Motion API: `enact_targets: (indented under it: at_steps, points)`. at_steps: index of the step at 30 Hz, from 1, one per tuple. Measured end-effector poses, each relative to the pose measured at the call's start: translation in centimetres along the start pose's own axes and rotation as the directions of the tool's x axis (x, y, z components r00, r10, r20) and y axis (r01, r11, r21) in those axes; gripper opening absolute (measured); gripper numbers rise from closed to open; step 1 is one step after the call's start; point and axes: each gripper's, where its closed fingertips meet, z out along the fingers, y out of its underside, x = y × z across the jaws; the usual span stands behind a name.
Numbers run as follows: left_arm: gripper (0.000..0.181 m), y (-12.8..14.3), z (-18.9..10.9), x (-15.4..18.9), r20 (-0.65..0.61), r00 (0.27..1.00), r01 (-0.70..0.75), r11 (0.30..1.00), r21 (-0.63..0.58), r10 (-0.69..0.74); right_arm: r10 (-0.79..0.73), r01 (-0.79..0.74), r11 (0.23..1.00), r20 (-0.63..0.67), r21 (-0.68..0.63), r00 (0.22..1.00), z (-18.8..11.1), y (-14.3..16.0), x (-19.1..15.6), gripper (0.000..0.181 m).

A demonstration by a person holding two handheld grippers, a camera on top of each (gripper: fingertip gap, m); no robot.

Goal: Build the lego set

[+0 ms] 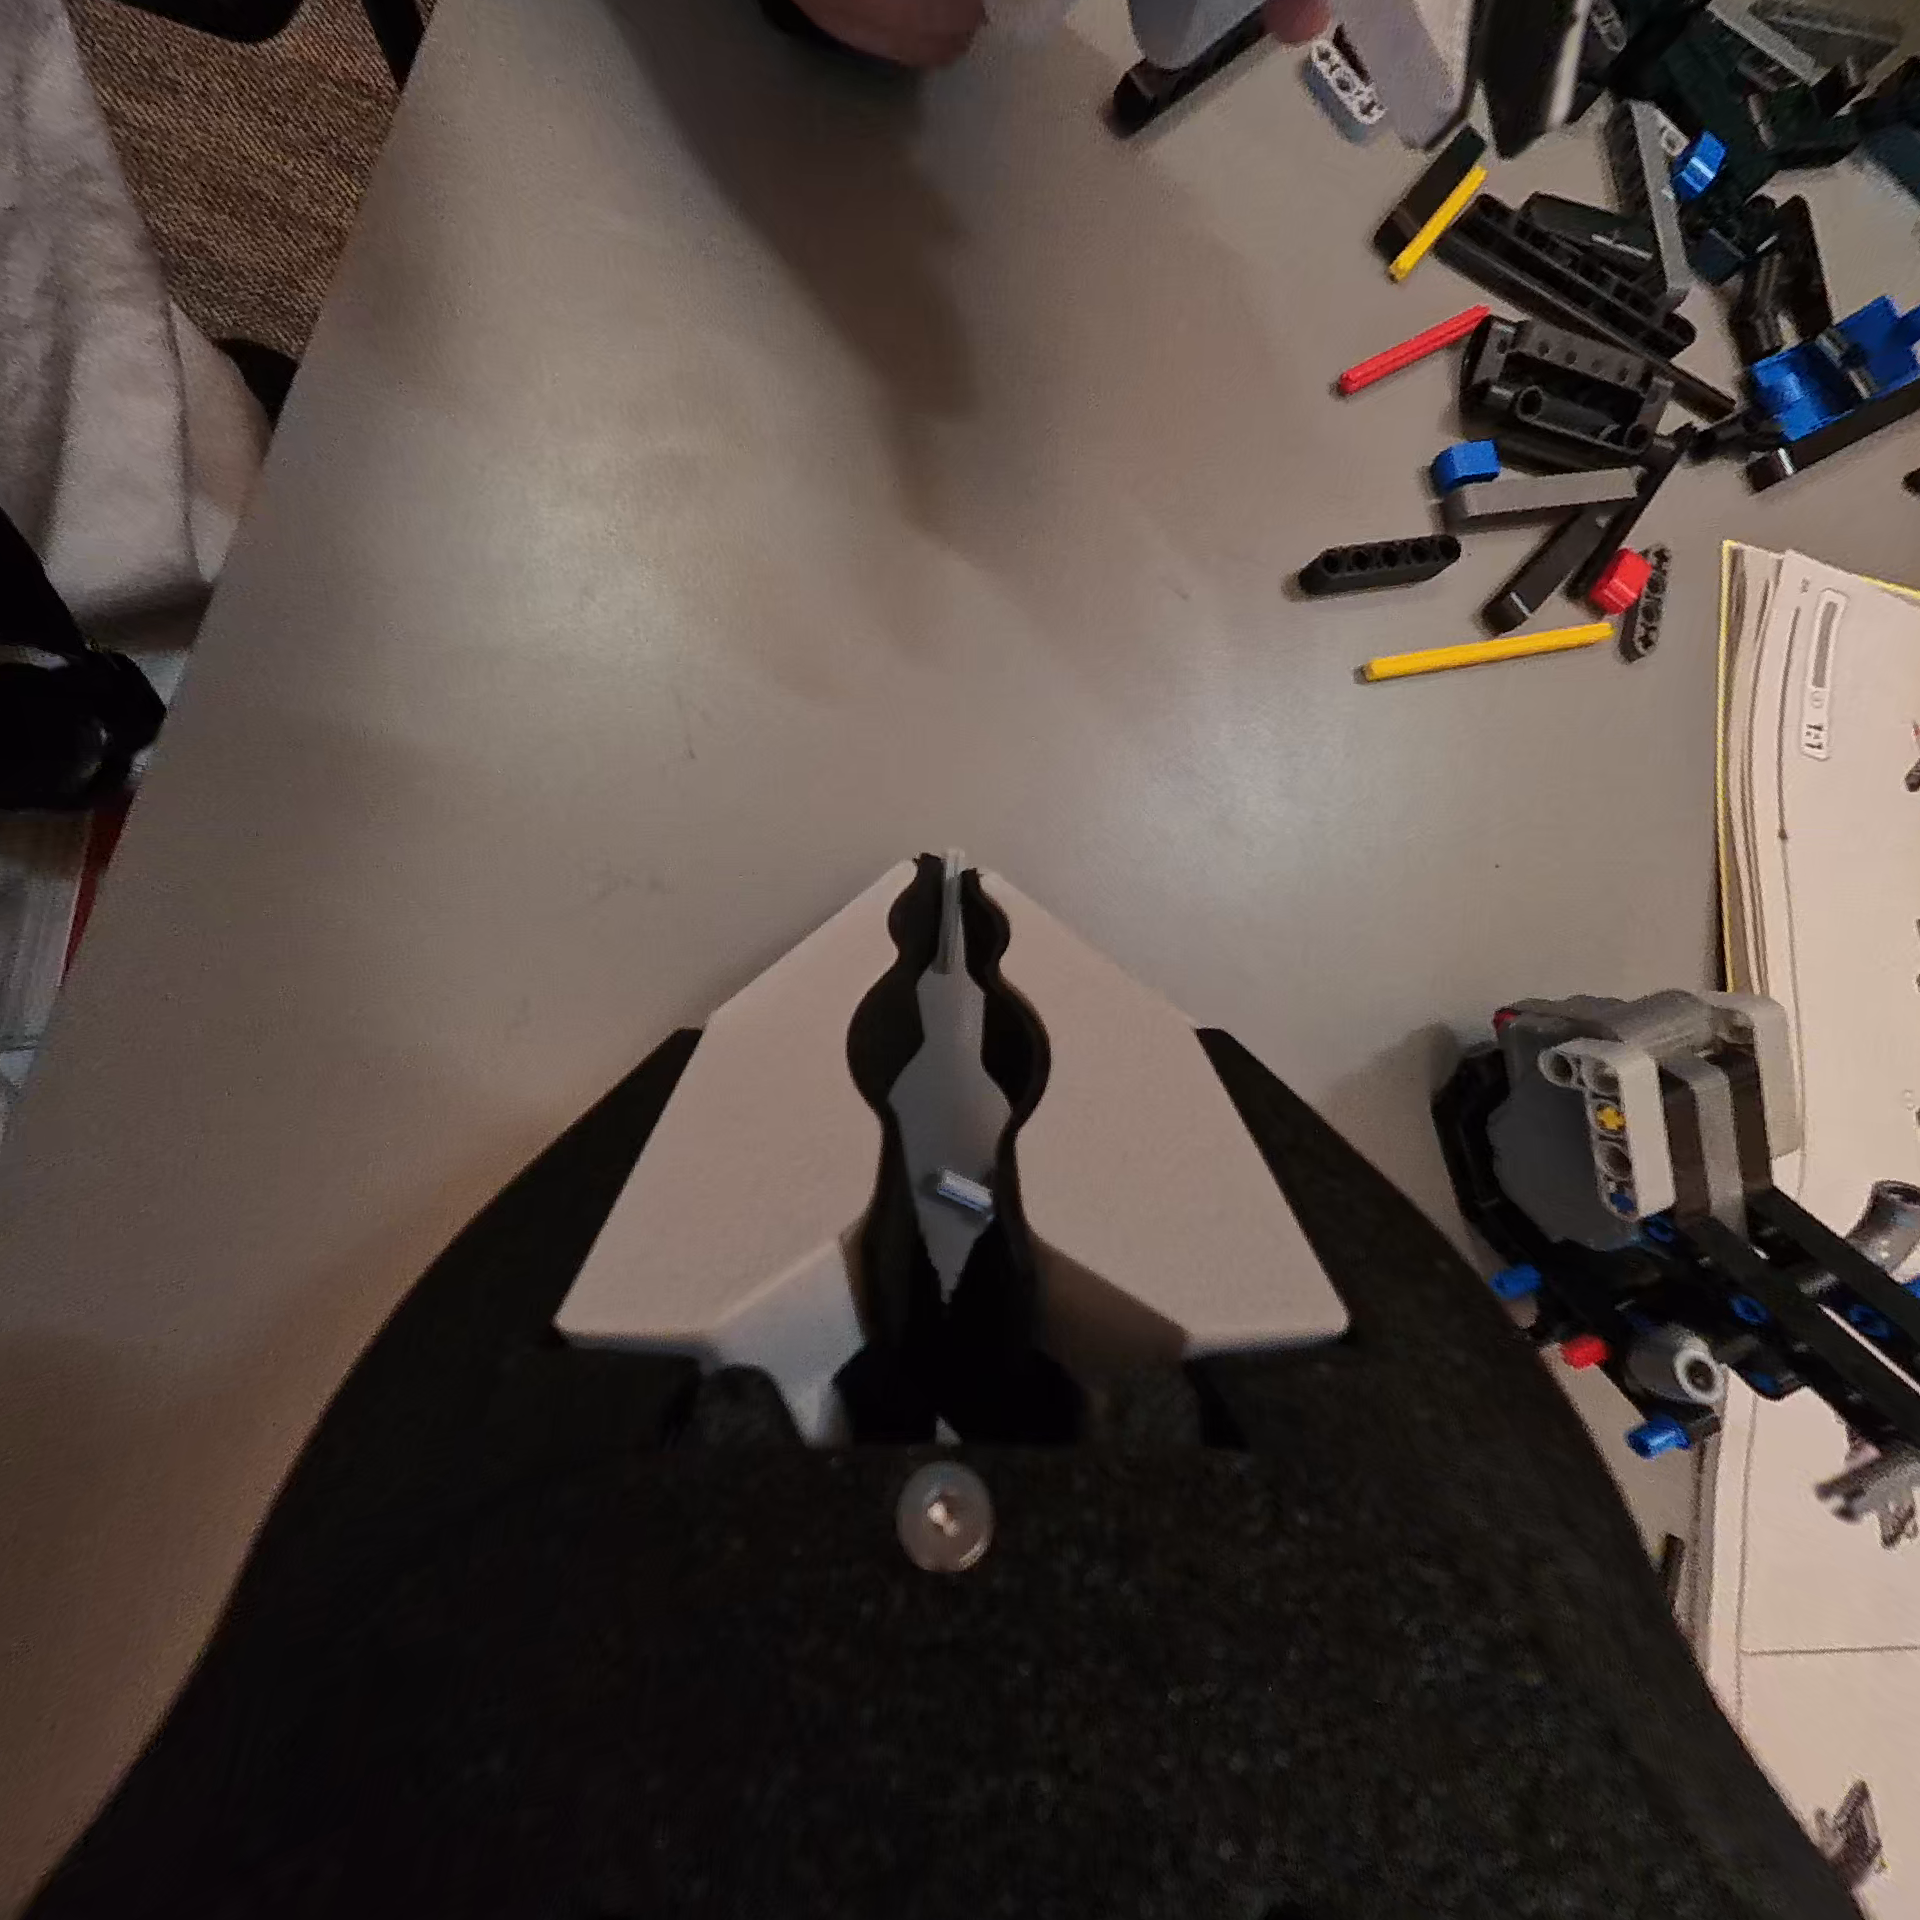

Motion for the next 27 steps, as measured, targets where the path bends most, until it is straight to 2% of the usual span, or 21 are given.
enact_targets:
  at_steps: [4,11,19,21,25,27]
  points:
    - [0.013,0.3,0.2,0.2,-0.008,1.0,-0.007,1.0,-0.023,0.007,0.007,-0.007,1.0,-0.005,0.009,1.0,0.4,-0.1,-0.1,0.003]
    - [0.013,0.4,0.2,0.7,-0.016,0.999,-0.042,0.999,-0.023,0.041,-0.022,0.021,0.998,-0.029,-0.055,0.999,1.0,1.0,-0.2,0.003]
    - [0.013,0.3,0.2,0.7,-0.013,0.999,-0.047,0.999,-0.018,0.047,-0.02,0.016,0.999,-0.077,-0.048,0.997,1.1,1.1,0.1,0.003]
    - [0.013,0.4,0.2,0.8,-0.017,0.999,-0.051,0.999,-0.019,0.051,-0.026,0.023,0.999,-0.095,-0.031,0.995,1.0,1.0,0.2,0.011]
    - [0.013,0.6,0.4,0.9,-0.017,0.998,-0.06,0.997,-0.038,0.059,-0.001,0.008,0.998,-0.123,0.056,0.992,-0.7,-0.3,0.7,0.022]
    - [0.013,0.7,0.4,0.9,-0.018,0.998,-0.062,0.997,-0.043,0.061,0.015,-0.004,0.999,-0.212,0.054,0.977,-3.5,0.0,2.5,0.029]
